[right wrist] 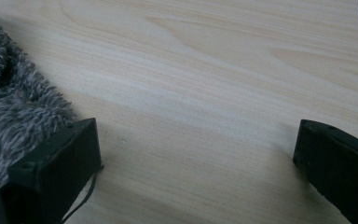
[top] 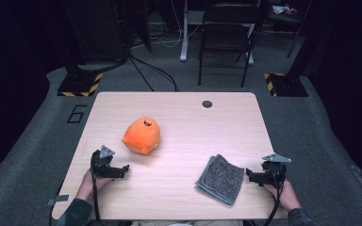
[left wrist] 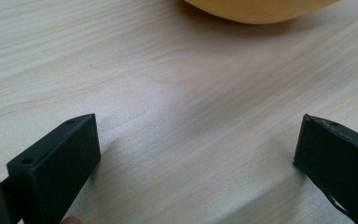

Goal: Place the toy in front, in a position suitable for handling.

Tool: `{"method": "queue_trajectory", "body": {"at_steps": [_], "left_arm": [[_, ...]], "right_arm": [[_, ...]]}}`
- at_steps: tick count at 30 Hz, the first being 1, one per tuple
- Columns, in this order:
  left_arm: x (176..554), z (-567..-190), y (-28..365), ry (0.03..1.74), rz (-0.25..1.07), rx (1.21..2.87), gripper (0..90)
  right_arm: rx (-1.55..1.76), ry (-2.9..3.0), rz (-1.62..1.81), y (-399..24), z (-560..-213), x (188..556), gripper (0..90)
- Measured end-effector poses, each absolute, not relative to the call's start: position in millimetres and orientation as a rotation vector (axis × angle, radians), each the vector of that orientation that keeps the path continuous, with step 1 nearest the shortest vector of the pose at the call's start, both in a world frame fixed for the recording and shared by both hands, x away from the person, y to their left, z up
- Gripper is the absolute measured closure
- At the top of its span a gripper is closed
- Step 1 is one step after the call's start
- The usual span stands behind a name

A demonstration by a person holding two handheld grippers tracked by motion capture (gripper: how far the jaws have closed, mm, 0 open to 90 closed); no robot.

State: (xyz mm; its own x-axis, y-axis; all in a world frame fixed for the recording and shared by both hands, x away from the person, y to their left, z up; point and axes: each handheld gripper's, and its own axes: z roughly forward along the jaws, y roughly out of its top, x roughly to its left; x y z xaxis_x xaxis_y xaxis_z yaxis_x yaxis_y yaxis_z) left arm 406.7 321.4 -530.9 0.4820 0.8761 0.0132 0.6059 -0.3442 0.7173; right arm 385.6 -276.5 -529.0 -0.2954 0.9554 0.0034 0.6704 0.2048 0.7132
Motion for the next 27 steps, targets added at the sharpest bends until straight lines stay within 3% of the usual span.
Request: {"method": "queue_trajectory", "body": {"at_steps": [27], "left_arm": [[406.7, -531.0, 321.4, 1.218, 0.532, 2.075, 0.0]], "right_arm": [[1.519, 2.061, 0.824, -279.1, -526.5, 386.8, 0.0]]}}
